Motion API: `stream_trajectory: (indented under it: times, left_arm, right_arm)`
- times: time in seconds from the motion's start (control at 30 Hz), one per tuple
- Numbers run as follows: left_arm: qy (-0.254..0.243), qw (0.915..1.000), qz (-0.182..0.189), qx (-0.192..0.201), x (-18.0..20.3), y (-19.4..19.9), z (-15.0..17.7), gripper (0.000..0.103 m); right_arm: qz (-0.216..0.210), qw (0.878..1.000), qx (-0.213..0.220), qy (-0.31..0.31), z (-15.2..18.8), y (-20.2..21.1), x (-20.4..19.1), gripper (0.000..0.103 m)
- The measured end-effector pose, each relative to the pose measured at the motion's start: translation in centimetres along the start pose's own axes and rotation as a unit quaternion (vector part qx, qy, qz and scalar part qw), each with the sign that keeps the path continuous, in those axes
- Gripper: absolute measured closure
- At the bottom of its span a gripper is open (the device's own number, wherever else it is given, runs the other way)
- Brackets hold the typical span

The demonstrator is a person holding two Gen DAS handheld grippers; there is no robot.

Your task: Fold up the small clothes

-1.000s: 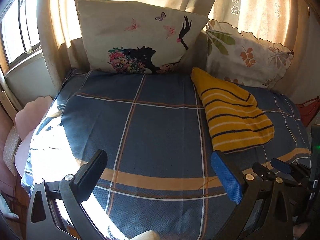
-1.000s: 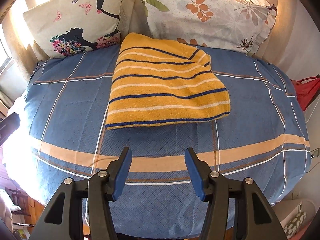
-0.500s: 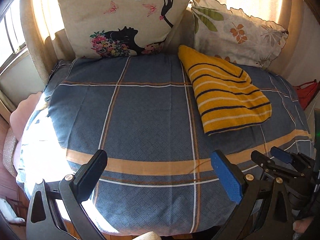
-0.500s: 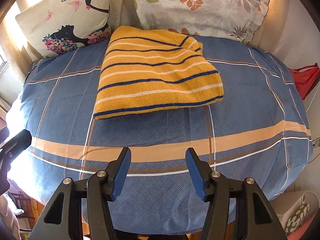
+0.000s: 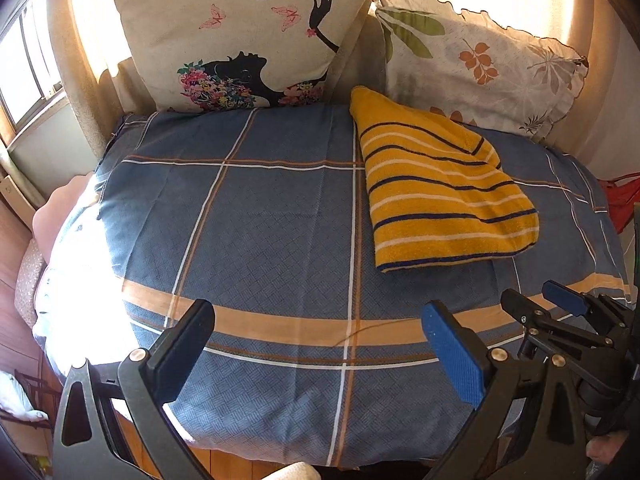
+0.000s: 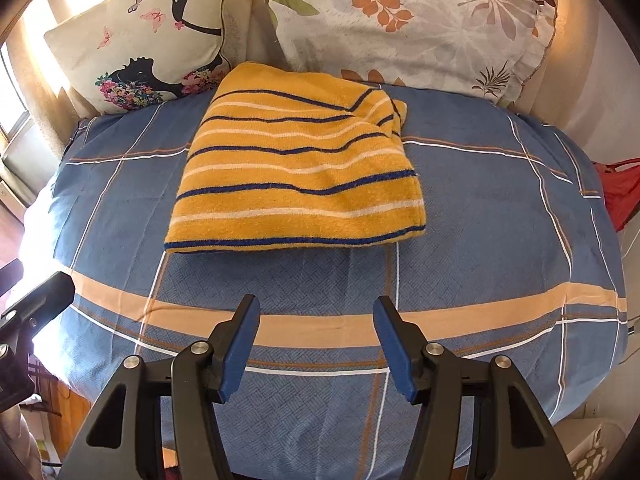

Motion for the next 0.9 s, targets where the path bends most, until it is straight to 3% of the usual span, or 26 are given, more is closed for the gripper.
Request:
stream_trajectory:
  times: [0.37,0.9]
  left_arm:
    - [0.008,0.9994,0.004,-0.033,4.3,-0.3,1.5,0.0]
    - [0.017,0.9983,0.004,-0.055,7.3,-0.7,2.3,0.0]
  right_arm:
    - [-0.01,1.0,-0.019,-0.003,1.3,-0.1,3.9,0.039]
    - [-0.013,0.999,-0.028,0.023,1.8,-0.7,5.5,0.039]
Point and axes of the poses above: each gripper's, at about its wrist camera, not at the fingertips, and y roughly against the way its jaws point, x to its right, z to its underside, the point moved 7 cm from there along -y, roughly the way its jaws point, and after that the axes turned 9 degrees about -z, right-handed, at the moved point
